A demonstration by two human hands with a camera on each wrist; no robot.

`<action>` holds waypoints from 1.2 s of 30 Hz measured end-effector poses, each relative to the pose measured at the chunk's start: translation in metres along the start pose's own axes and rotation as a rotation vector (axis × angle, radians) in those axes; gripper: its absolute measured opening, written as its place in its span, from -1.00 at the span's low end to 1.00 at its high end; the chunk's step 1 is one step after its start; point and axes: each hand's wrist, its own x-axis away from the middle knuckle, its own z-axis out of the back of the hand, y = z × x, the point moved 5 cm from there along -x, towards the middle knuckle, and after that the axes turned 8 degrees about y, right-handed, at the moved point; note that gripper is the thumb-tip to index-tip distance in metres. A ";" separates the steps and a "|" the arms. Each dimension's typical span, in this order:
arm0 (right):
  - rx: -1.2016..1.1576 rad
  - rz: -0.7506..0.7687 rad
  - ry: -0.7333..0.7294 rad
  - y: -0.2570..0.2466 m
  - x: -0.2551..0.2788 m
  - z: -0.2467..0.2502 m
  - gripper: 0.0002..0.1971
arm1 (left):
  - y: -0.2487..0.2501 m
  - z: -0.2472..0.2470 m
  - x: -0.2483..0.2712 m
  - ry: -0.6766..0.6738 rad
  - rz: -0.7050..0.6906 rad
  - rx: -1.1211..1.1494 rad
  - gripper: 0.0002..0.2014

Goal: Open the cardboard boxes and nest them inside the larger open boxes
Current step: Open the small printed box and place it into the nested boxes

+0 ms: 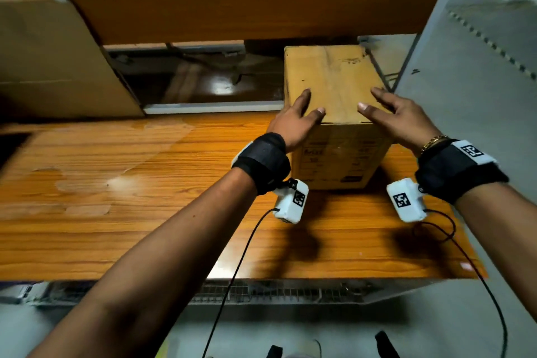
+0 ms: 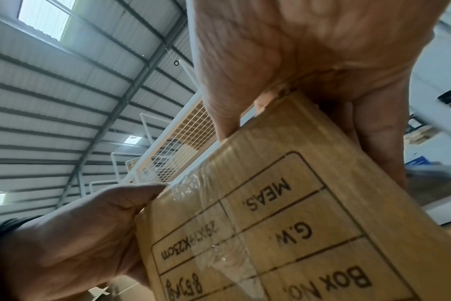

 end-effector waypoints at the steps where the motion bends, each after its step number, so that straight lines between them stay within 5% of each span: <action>1: 0.008 0.016 -0.014 -0.012 0.004 -0.016 -0.17 | -0.013 0.017 0.007 0.020 0.020 0.004 -0.18; 15: 0.248 0.319 -0.104 -0.223 0.109 -0.219 -0.21 | -0.201 0.247 0.124 0.319 0.228 0.390 -0.20; 20: 0.188 0.456 -0.221 -0.291 0.160 -0.277 -0.11 | -0.256 0.313 0.157 0.433 0.293 -0.020 -0.19; 23: 0.239 0.547 -0.373 -0.317 0.192 -0.321 -0.21 | -0.256 0.335 0.177 0.431 0.240 -0.007 -0.04; 26: 0.331 0.627 -0.441 -0.328 0.216 -0.351 -0.28 | -0.260 0.348 0.189 0.475 0.282 0.229 0.05; 30: 0.374 0.610 -0.507 -0.321 0.220 -0.367 -0.28 | -0.283 0.350 0.201 0.468 0.340 0.265 -0.17; 33: 0.472 0.563 -0.435 -0.297 0.206 -0.358 -0.30 | -0.299 0.340 0.207 0.393 0.304 0.243 -0.11; 36: 0.495 0.484 -0.331 -0.266 0.184 -0.341 -0.26 | -0.299 0.337 0.207 0.407 0.255 0.163 -0.27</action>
